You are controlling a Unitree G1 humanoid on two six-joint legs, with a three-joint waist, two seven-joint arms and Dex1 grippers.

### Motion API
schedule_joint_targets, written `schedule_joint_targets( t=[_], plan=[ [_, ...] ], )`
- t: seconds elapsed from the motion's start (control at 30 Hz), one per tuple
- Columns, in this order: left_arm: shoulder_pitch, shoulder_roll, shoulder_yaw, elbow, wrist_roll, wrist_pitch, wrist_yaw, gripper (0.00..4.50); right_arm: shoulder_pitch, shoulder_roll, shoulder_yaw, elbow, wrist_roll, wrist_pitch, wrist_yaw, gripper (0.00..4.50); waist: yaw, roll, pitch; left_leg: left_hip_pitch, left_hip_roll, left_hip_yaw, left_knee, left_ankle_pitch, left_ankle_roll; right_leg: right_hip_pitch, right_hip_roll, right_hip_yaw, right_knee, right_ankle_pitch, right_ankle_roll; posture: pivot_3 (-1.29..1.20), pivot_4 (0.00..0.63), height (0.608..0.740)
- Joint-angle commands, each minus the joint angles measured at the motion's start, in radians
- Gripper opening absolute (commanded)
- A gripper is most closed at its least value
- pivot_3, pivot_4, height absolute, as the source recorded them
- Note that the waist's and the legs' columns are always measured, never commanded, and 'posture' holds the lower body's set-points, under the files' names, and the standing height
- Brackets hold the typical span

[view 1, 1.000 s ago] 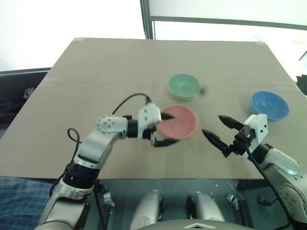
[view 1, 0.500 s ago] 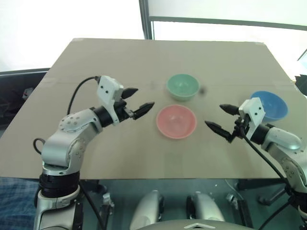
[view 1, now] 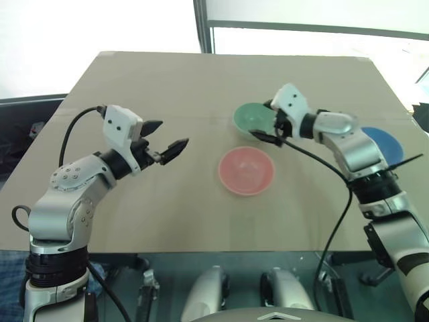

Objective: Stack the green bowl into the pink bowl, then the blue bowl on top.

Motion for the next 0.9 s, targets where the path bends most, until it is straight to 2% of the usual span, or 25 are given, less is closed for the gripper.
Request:
schedule_joint_targets(
  t=[0.03, 0.37, 0.5, 0.73, 0.77, 0.9],
  plan=[
    [0.015, 0.017, 0.044, -0.047, -0.035, -0.007, -0.01, 4.47, -0.088, 0.047, 0.048, 0.109, -0.082, -0.067, 0.021, 4.5, -0.004, 0.0, 0.0, 0.0, 0.0, 0.0, 0.0, 0.0, 0.0, 0.0, 0.0, 0.0, 0.0, 0.0, 0.0, 0.0, 0.15, 0.74],
    [0.072, 0.036, 0.064, -0.106, -0.1, 0.032, -0.016, 4.47, -0.248, 0.208, 0.032, 0.52, -0.19, -0.129, -0.068, 4.5, -0.029, 0.001, 0.0, 0.001, -0.001, -0.001, -0.001, 0.001, -0.002, -0.001, -0.001, 0.0, 0.002, 0.0, 0.0, 0.0, 0.15, 0.74],
    [0.079, 0.041, 0.065, -0.118, -0.108, 0.035, -0.009, 4.5, -0.281, 0.238, 0.015, 0.62, -0.205, -0.153, -0.085, 3.33, -0.031, 0.001, 0.001, 0.001, -0.001, -0.001, -0.003, 0.001, -0.003, -0.003, 0.0, 0.0, 0.002, 0.0, 0.0, 0.0, 0.15, 0.74],
    [0.087, 0.042, 0.07, -0.126, -0.108, 0.035, 0.01, 4.5, -0.292, 0.257, 0.001, 0.656, -0.216, -0.195, -0.067, 0.18, -0.035, 0.001, 0.001, 0.001, -0.001, -0.001, -0.003, 0.001, -0.003, -0.003, 0.0, 0.0, 0.002, 0.0, 0.0, 0.0, 0.15, 0.74],
    [0.086, 0.042, 0.068, -0.124, -0.107, 0.034, 0.011, 4.5, -0.291, 0.258, -0.002, 0.656, -0.218, -0.198, -0.065, 0.01, -0.037, 0.001, 0.001, 0.001, -0.001, -0.001, -0.003, 0.001, -0.003, -0.003, 0.0, 0.0, 0.002, 0.0, 0.0, 0.0, 0.15, 0.74],
    [0.085, 0.048, 0.055, -0.115, -0.091, 0.026, 0.011, 4.5, -0.28, 0.252, 0.004, 0.627, -0.229, -0.215, -0.034, 0.01, -0.045, 0.001, 0.001, 0.001, -0.001, -0.001, -0.003, 0.001, -0.003, -0.003, -0.001, 0.0, 0.002, 0.0, 0.0, 0.0, 0.15, 0.74]
  ],
)
